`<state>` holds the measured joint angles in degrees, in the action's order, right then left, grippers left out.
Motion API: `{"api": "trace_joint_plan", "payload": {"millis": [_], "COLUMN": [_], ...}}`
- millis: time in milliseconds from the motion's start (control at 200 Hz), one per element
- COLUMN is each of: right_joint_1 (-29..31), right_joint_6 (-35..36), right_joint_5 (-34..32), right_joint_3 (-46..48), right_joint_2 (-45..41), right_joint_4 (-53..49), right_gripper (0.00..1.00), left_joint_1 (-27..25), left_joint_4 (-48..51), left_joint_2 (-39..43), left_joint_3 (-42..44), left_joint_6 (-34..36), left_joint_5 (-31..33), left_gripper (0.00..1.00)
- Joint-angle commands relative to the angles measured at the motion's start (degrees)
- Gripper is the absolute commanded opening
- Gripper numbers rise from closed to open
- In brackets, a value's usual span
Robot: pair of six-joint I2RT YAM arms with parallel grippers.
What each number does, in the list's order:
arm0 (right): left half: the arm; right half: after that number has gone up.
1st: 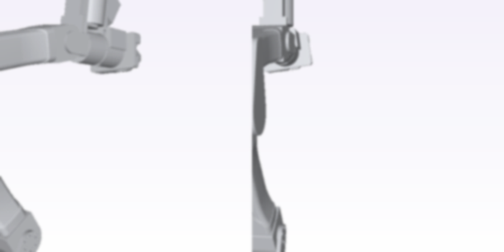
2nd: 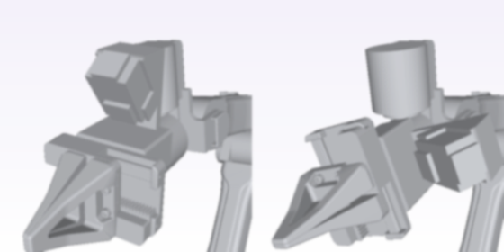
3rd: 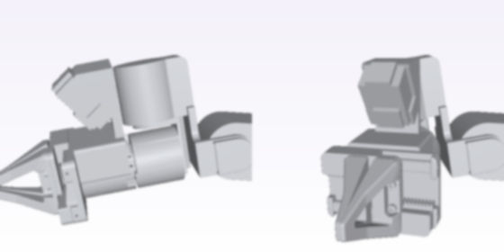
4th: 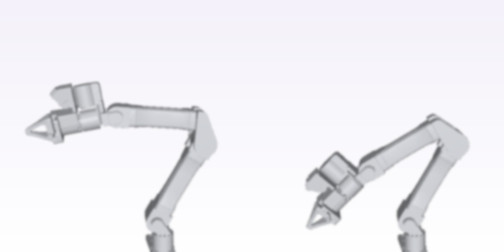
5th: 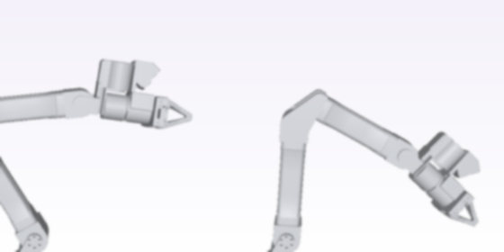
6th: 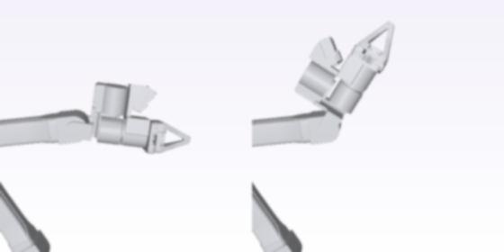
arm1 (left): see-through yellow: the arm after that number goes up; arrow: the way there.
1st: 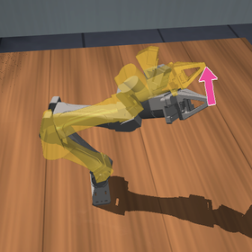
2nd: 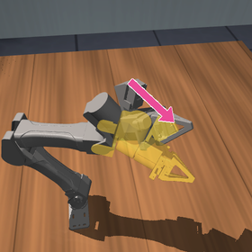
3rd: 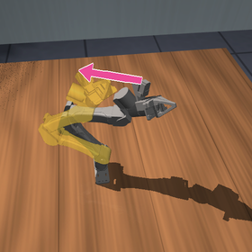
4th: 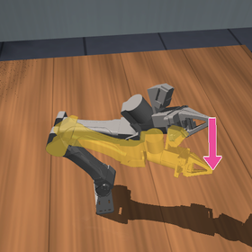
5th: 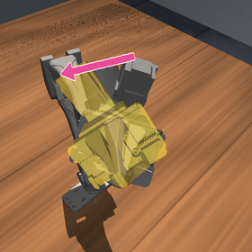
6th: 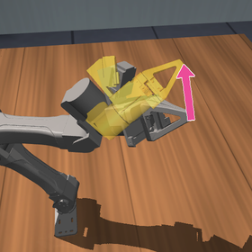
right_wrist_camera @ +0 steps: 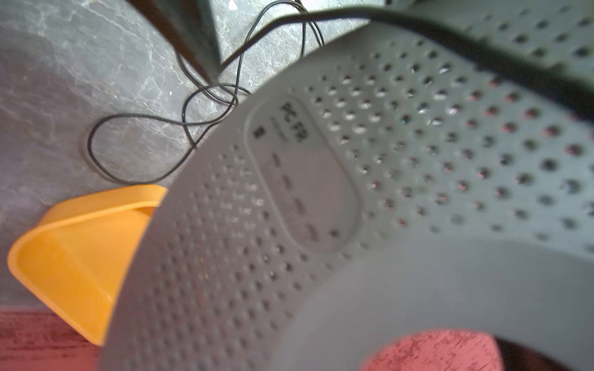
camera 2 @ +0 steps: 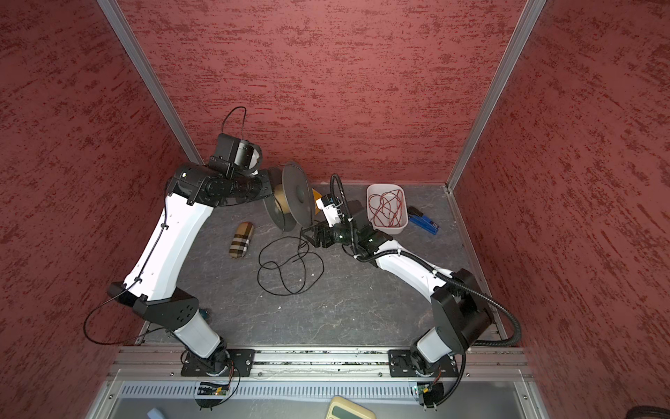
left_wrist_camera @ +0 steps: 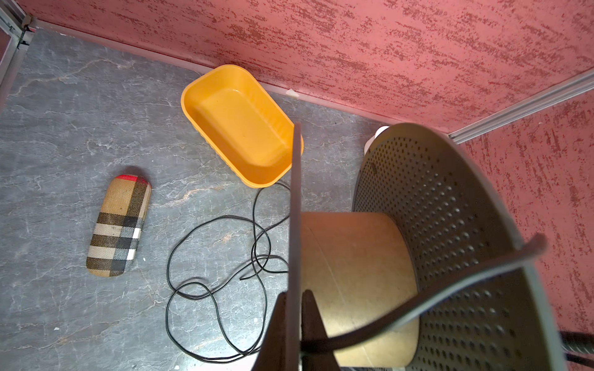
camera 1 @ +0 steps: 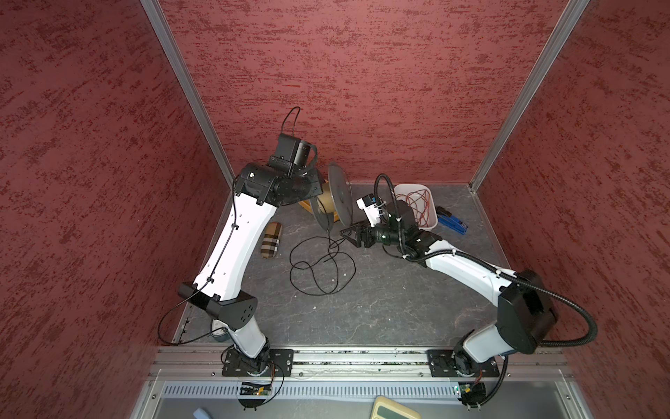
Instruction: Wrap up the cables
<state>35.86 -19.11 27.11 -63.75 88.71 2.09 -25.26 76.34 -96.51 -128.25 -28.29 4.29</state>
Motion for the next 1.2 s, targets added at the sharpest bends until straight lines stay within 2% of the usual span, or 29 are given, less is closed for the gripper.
{"api": "trace_joint_plan", "payload": {"millis": [0, 65, 135, 180, 240, 511, 837, 992, 1127, 1192], "right_joint_1": [0.11, 0.05, -0.34, -0.76, -1.49, -6.63, -10.74, -10.72, -10.69, -10.59], "right_joint_6": [-0.66, -1.16, -2.18, -3.02, -4.05, -8.65, -9.92, -9.61, -10.04, -10.41], "right_joint_5": [-6.46, -8.52, -9.98, -11.57, -12.35, -11.11, 0.31, 4.04, 8.8, 11.23], "right_joint_3": [-3.85, -4.44, -4.29, -4.45, -4.95, -10.43, -18.58, -15.89, -10.41, -8.14], "right_joint_2": [0.83, 0.77, 0.05, -0.48, -0.88, 0.44, 9.93, 10.17, 7.88, 7.34], "right_joint_4": [-1.05, -2.53, -2.93, -3.37, -4.05, -8.55, -14.49, -11.16, -3.82, -0.97], "right_gripper": [0.52, 0.34, 0.21, 0.15, 0.11, 0.05, 0.05, 0.04, 0.05, 0.08], "left_joint_1": [0.8, 1.38, 2.07, 2.66, 3.27, 4.97, 5.55, 7.66, 9.26, 9.28], "left_joint_4": [-1.45, -1.5, -1.4, -1.21, -1.12, -1.5, -3.41, -5.97, -8.64, -10.94], "left_joint_2": [0.92, 1.14, 1.41, 1.58, 1.84, 4.28, 7.63, 8.78, 9.45, 9.92], "left_joint_3": [-2.37, -2.36, -2.19, -2.18, -2.12, -0.53, 2.67, 3.44, 3.18, 3.74], "left_joint_6": [-0.8, -0.71, -0.28, 0.14, 0.96, 3.93, 6.34, 2.63, -3.6, -5.84], "left_joint_5": [-2.76, -3.72, -4.69, -5.36, -6.83, -10.07, -13.71, -16.75, -15.68, -15.27], "left_gripper": [0.0, 0.0, 0.0, 0.0, 0.0, 0.0, 0.0, 0.0, 0.0, 0.0]}}
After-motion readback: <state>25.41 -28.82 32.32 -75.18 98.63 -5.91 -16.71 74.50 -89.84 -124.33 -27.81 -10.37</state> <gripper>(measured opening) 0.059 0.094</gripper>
